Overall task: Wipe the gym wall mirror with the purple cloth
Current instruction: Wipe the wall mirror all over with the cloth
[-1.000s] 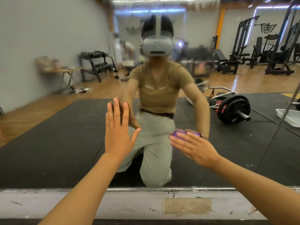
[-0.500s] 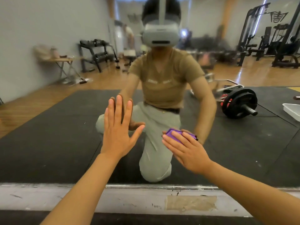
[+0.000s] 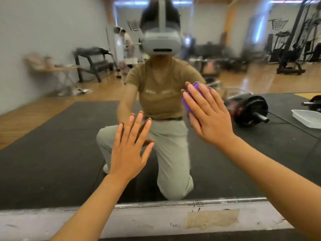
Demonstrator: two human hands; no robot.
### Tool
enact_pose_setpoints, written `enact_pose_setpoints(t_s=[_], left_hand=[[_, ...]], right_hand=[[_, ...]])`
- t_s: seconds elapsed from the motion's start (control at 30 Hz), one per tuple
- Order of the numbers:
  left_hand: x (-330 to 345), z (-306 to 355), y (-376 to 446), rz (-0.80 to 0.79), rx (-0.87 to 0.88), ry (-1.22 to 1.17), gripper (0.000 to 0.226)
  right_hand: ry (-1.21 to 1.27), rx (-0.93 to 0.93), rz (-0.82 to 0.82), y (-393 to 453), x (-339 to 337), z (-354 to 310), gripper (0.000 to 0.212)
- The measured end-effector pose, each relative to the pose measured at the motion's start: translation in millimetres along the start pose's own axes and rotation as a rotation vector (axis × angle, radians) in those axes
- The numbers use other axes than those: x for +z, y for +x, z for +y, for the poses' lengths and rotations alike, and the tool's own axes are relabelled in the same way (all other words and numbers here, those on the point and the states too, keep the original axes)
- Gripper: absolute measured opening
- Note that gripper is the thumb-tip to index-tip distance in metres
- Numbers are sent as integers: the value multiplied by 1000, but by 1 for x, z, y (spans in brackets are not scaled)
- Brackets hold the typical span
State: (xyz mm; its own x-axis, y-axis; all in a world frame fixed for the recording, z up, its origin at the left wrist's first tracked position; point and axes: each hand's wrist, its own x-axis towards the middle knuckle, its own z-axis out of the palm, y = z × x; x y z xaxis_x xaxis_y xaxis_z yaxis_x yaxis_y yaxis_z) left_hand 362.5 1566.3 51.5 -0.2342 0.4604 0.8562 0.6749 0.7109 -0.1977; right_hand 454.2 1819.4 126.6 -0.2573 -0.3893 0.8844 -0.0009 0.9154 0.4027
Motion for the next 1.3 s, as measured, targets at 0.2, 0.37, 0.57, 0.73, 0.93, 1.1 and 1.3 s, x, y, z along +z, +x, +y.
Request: enact_pose_setpoints(t_s=[0.2, 0.37, 0.57, 0.73, 0.93, 1.1, 1.3], left_hand=[[-1, -9, -8, 31, -102, 35, 71], [-3, -19, -18, 7, -90, 25, 71], [-12, -29, -19, -4, -102, 78, 73], [-15, -33, -20, -8, -105, 106, 72], [-17, -44, -18, 3, -164, 82, 81], [-20, -53, -28, -25, -168, 99, 82], [-26, -72, -35, -71, -146, 122, 79]], right_hand=[[-61, -304, -259, -64, 29, -56, 75], [-234, -597, -507, -134, 38, -81, 80], [-72, -370, -312, -43, 18, -42, 64], [-67, 79, -3, 69, 0, -9, 52], [20, -108, -167, -13, 36, -85, 62], [-167, -524, -537, -124, 58, -138, 95], [-144, -561, -479, -89, 50, -119, 76]])
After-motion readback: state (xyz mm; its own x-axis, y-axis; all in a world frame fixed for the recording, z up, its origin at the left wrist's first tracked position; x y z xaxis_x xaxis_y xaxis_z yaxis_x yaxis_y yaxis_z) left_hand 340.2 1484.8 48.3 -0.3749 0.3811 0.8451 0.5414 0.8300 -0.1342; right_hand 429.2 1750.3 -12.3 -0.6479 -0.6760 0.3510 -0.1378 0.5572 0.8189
